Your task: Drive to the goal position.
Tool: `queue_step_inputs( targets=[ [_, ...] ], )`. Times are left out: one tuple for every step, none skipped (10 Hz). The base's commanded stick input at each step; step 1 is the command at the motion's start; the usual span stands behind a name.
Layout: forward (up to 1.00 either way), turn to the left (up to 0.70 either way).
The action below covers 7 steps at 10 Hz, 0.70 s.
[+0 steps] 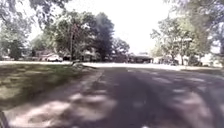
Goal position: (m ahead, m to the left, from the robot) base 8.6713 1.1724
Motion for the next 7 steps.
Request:
queue_step_inputs(
  targets=[
    [1.00,0.00],
    [1.00,0.00],
    [1.00,0.00],
    [1.00,0.00],
    [1.00,0.00],
    [1.00,0.00],
    [1.00,0.00]
  ],
)
